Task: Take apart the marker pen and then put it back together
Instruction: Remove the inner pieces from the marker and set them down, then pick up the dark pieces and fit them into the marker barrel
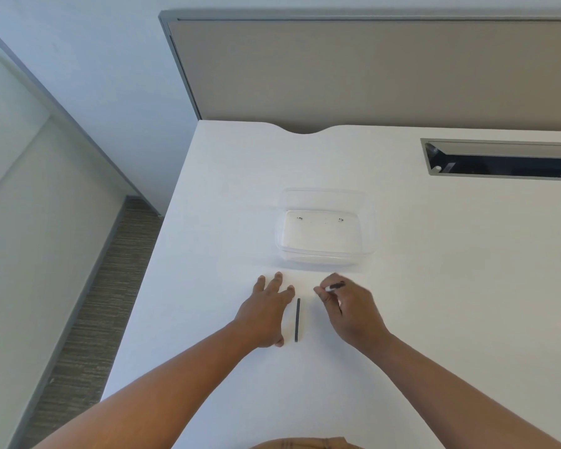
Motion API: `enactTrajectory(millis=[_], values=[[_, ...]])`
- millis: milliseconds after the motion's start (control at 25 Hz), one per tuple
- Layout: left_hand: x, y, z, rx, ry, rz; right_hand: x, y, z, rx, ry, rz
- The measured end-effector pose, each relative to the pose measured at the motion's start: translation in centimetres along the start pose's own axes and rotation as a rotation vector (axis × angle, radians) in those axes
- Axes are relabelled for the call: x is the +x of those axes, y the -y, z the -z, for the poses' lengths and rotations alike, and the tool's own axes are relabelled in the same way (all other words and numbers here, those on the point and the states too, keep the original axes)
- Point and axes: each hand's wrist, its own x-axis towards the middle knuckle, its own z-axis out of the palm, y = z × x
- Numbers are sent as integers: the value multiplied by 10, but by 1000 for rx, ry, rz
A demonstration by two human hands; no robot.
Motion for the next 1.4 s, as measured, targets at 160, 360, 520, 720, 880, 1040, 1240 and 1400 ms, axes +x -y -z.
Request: enactTrajectory(millis=[160,360,520,720,880,1040,1240,1400], values=[[-1,0,0,-12,10,10,-2,-5,-1,-2,87,-94],[-2,0,1,-17,14,16,3,14,5,48,-25,-1],[-3,-1,5,-18,44,16,7,15,4,16,-24,-49],[-1,-15,18,-288,-172,-38,7,13,6,8,16,-69],[0,-42,25,-568,-266,-127,7,16,10,20,59,-67],[-1,-48,23,-623,-268,-127,2,16,15,36,99,-90],[-1,-42,16,-784,-310,-87,-2,13,17,81,136,-175],[-3,-38,16,-1250,-233,19,-5,10,17,-4,189,-168]])
